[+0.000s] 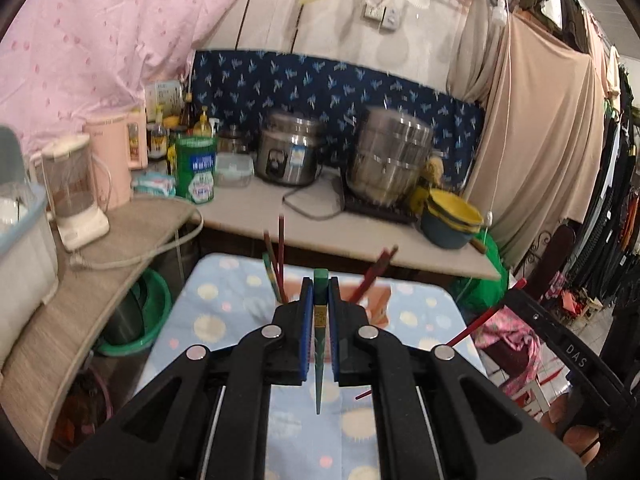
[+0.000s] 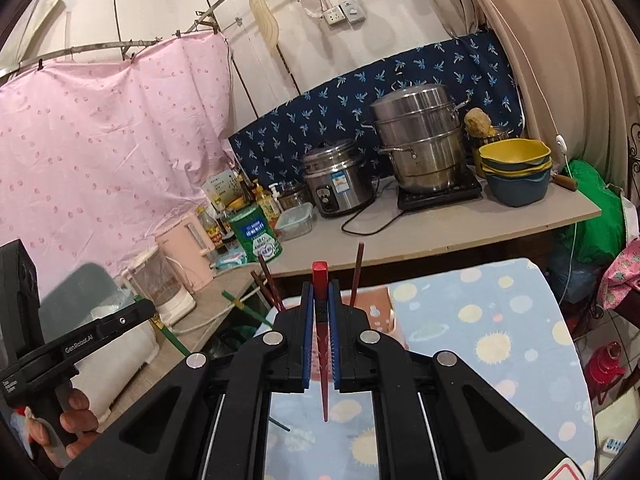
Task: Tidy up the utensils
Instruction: 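Lift both chopsticks and lower them upright into the pink caddy, then open both tools and pull them back from the caddy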
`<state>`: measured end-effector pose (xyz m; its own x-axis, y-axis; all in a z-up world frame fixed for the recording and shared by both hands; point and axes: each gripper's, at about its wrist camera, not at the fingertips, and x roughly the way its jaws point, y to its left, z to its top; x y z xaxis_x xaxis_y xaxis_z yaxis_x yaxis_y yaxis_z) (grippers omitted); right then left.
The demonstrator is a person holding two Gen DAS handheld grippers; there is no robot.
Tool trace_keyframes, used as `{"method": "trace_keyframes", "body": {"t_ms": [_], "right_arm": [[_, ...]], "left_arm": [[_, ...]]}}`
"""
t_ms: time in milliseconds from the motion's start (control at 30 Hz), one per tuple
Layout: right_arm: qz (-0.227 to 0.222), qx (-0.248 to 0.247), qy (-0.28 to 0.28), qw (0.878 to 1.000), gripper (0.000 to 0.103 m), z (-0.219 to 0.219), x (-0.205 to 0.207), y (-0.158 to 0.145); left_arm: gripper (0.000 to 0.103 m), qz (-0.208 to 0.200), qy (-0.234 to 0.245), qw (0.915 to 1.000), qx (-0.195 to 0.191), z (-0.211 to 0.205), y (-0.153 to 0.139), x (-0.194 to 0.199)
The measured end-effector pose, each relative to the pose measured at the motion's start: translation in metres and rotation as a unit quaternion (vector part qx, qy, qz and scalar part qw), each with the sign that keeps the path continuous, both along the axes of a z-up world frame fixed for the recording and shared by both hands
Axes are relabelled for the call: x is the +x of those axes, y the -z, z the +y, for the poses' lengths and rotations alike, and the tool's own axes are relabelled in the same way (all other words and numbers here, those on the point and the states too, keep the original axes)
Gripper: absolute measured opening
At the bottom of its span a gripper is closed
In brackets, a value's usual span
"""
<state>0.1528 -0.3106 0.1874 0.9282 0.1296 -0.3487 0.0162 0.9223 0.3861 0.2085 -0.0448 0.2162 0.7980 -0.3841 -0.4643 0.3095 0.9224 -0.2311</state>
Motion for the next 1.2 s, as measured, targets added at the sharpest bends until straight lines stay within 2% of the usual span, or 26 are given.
{"method": "trace_keyframes", "body": {"t_ms": [200, 300, 433, 533, 800, 1200], "right_arm": [[-0.026, 0.010, 0.015, 0.999, 0.007, -0.010, 0.041, -0.030], [-0.039, 0.013, 0.023, 0.999, 0.007, -0.012, 0.059, -0.039], [-0.036, 0.019, 0.030, 0.999, 0.007, -0.015, 0.086, -0.037], [-0.021, 0.021, 0.029, 0.999, 0.007, -0.016, 0.103, -0.024], [0.027, 0.022, 0.015, 0.999, 0.007, -0.012, 0.133, 0.025], [0.082, 0.009, 0.003, 0.997, 0.007, -0.005, 0.150, 0.074]], "left_arm": [[0.007, -0.046, -0.016, 0.9985, -0.027, 0.000, -0.044, 0.031], [0.007, -0.067, -0.026, 0.9971, -0.028, -0.005, -0.055, 0.045], [0.007, -0.068, -0.033, 0.9968, -0.027, -0.012, -0.057, 0.073], [0.007, -0.060, -0.038, 0.9973, -0.018, -0.017, -0.048, 0.093], [0.007, -0.024, -0.044, 0.9987, 0.005, -0.030, 0.000, 0.127], [0.007, 0.023, -0.034, 0.9989, 0.022, -0.045, 0.052, 0.145]]}}
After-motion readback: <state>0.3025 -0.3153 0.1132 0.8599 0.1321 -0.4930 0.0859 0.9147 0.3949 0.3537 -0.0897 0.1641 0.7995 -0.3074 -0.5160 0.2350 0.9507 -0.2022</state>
